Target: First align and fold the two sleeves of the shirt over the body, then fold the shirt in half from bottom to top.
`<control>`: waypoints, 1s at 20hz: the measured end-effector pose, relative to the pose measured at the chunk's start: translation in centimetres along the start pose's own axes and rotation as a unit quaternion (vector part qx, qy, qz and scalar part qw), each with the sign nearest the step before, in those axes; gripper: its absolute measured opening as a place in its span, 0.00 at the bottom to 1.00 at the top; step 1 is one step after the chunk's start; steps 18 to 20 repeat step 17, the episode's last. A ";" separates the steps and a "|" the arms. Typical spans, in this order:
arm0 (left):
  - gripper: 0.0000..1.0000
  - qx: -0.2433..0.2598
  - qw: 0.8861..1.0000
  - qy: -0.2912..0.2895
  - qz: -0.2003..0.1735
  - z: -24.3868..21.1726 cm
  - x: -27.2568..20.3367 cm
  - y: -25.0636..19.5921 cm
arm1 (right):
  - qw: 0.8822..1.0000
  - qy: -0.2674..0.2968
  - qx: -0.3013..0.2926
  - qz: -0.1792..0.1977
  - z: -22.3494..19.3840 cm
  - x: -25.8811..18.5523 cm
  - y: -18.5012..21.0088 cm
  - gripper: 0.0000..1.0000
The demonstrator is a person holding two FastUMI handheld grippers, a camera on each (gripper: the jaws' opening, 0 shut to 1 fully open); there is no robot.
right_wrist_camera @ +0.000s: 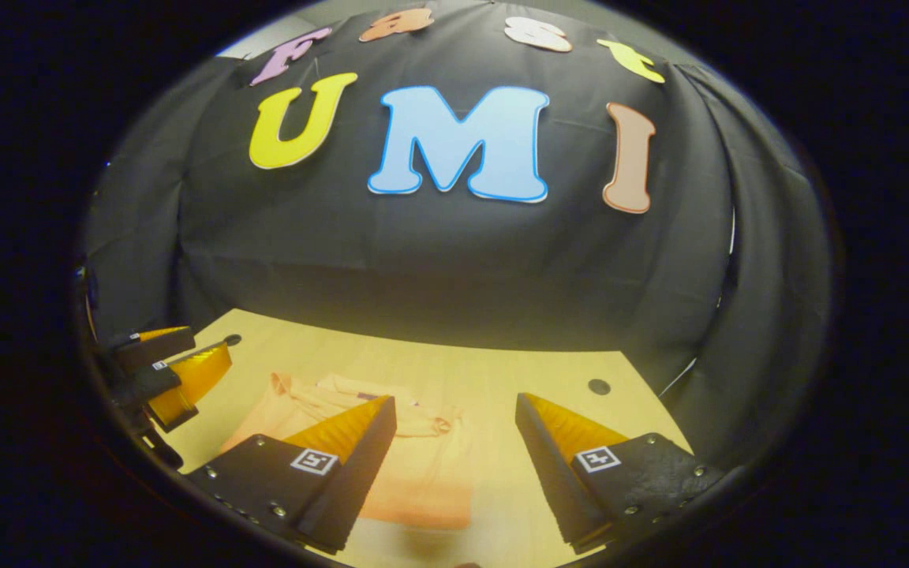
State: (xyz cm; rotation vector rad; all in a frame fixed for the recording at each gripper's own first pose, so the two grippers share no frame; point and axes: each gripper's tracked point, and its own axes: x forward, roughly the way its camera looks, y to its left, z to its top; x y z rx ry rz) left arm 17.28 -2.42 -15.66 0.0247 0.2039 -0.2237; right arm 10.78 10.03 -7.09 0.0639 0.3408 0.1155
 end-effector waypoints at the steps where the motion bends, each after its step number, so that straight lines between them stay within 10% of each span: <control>1: 0.96 0.002 1.000 -0.011 0.003 0.8 -1.0 -0.2 | 1.000 -0.007 -0.002 -0.001 0.1 -0.9 -0.3 0.93; 20: 0.96 0.026 0.997 -0.066 0.031 5.5 -13.1 -4.0 | 0.992 -0.111 -0.061 0.004 2.9 -12.8 -1.3 0.94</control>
